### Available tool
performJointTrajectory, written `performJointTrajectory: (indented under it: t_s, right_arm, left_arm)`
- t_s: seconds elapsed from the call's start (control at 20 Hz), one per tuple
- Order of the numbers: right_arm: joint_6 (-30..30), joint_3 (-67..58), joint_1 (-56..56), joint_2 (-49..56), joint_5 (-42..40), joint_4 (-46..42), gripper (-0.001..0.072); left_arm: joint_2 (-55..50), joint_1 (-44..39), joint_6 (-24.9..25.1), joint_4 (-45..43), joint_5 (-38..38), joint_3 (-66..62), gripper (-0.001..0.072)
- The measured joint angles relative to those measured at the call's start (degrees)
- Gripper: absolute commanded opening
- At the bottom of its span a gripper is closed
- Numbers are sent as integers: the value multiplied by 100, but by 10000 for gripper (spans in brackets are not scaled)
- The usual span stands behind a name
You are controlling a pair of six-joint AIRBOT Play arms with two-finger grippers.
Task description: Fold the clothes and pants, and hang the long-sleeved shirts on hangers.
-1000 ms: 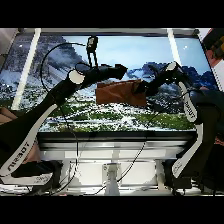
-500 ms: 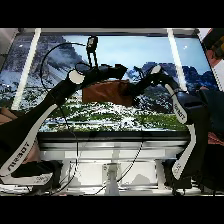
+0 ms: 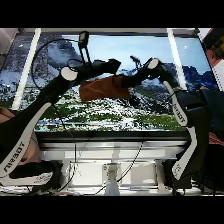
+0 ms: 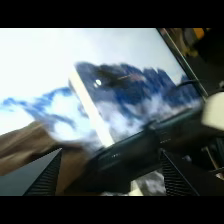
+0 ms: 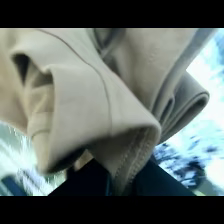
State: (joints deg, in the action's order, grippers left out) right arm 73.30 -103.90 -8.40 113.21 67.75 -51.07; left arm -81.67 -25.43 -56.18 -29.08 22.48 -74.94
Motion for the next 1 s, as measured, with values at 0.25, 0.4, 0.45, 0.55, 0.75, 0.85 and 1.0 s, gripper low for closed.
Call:
performJointTrajectory:
  t_s: [0.25, 0.4, 0.45, 0.55, 0.75, 0.85, 1.0]
  right_arm:
    - [76, -177, 846, -680, 103, -155, 13]
    - [247, -203, 1589, -1156, 192, -317, 12]
    - [299, -210, 1880, -1335, 184, -402, 12]
    - [411, -216, 2448, -1665, 210, -573, 13]
    - [776, -203, 3729, -2330, 269, -955, 12]
    - [1032, -142, 4367, -2632, 323, -1217, 12]
    - [1694, -31, 5093, -2920, 599, -1930, 12]
  left_arm:
    - [332, 608, 2, -533, 549, 0, 706]
    - [518, 1005, 2, -839, 1172, 0, 706]
    - [575, 1139, 0, -938, 1368, 0, 706]
    - [688, 1432, 2, -1084, 1751, 0, 706]
    - [776, 1867, 0, -1226, 2164, 0, 705]
    - [796, 1985, 0, -1233, 2247, 0, 706]
    - [807, 2061, 0, -1255, 2308, 0, 706]
